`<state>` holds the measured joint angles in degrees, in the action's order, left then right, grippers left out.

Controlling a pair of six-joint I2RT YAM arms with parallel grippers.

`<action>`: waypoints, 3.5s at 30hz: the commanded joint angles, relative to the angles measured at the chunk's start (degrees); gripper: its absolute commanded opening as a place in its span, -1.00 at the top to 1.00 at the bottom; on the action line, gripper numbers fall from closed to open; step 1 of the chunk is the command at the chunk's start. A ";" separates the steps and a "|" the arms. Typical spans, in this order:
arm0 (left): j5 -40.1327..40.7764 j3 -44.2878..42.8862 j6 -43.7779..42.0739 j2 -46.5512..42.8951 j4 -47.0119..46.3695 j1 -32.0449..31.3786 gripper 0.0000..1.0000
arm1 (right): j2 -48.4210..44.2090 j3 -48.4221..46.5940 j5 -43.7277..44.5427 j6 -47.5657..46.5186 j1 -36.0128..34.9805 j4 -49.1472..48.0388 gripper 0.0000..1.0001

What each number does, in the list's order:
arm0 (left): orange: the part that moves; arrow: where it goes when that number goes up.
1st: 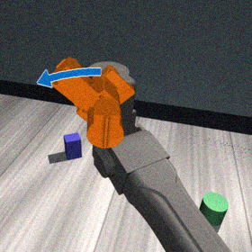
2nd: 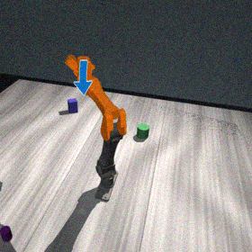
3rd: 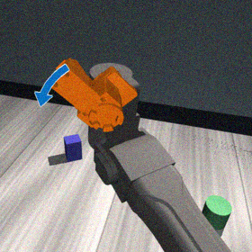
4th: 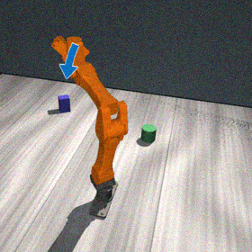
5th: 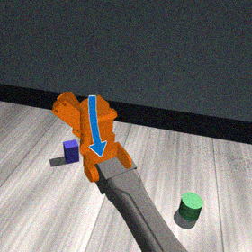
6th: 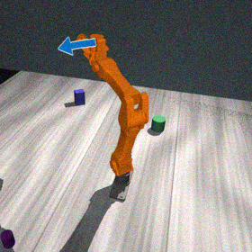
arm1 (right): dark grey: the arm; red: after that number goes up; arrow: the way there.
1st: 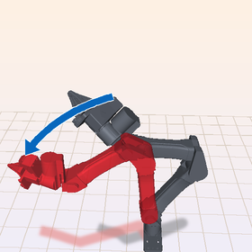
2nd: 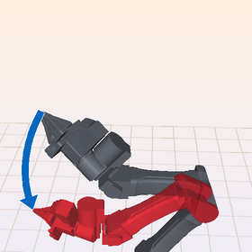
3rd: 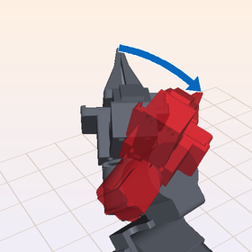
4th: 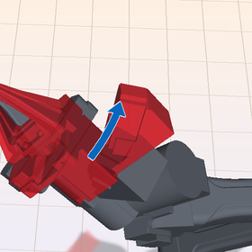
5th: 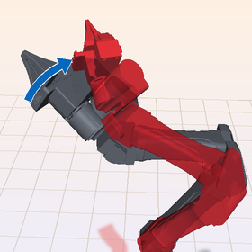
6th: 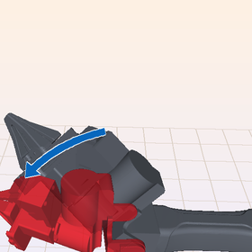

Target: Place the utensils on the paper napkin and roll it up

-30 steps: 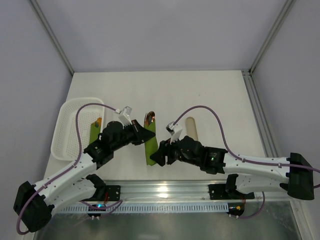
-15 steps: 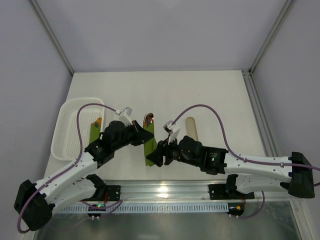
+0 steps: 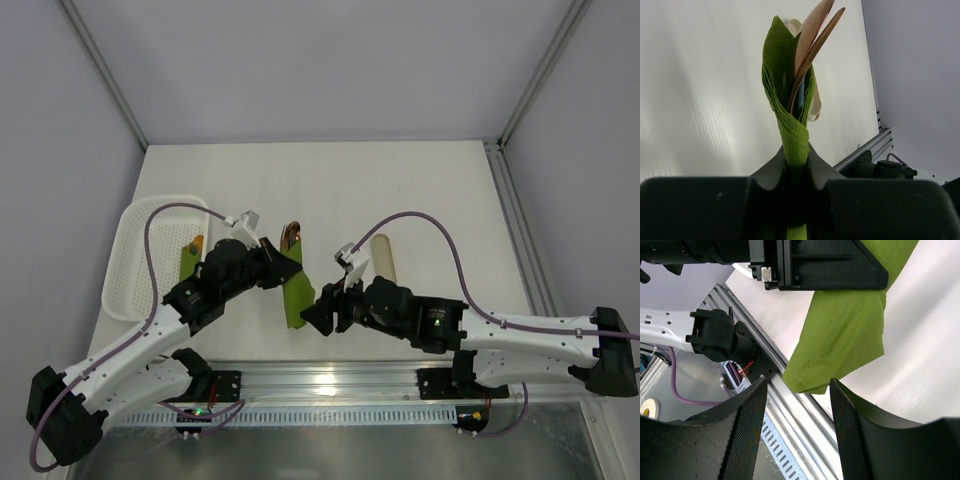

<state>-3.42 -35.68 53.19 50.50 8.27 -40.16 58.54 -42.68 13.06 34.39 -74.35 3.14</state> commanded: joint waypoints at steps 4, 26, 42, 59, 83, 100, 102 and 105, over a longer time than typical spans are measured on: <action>2.10 -3.25 -2.04 -1.11 0.43 -0.18 1.00 | 2.00 -5.04 0.48 -2.05 -2.38 -1.29 -0.14; -3.52 -1.23 1.92 -3.92 -3.09 -0.09 1.00 | 8.87 -4.70 2.50 -0.29 -2.47 -4.11 -0.13; -4.40 -0.88 2.71 -4.09 -3.97 -0.09 1.00 | 6.49 -2.50 5.31 -0.64 -2.29 -3.93 -0.14; -5.90 0.08 3.94 -4.36 -5.81 -0.09 1.00 | 6.76 -1.18 5.84 -1.52 -1.85 -5.68 -0.14; -8.88 2.72 6.22 -4.27 -11.26 -0.09 1.00 | 3.07 9.63 -9.45 -0.38 6.22 -24.31 -0.14; -10.29 4.04 8.07 -5.06 -14.60 -0.18 1.00 | 3.77 17.01 -22.20 3.75 12.03 -39.96 -0.09; -10.38 4.04 8.25 -5.24 -14.60 -0.09 1.00 | 4.30 17.01 -22.64 3.93 12.29 -40.57 -0.09; -10.55 4.13 8.42 -5.24 -14.95 -0.18 1.00 | 5.35 17.28 -23.96 4.72 12.56 -42.77 -0.09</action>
<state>-12.12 -31.44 61.10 46.46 -2.20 -40.16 63.07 -25.56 -9.23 38.30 -62.17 -33.04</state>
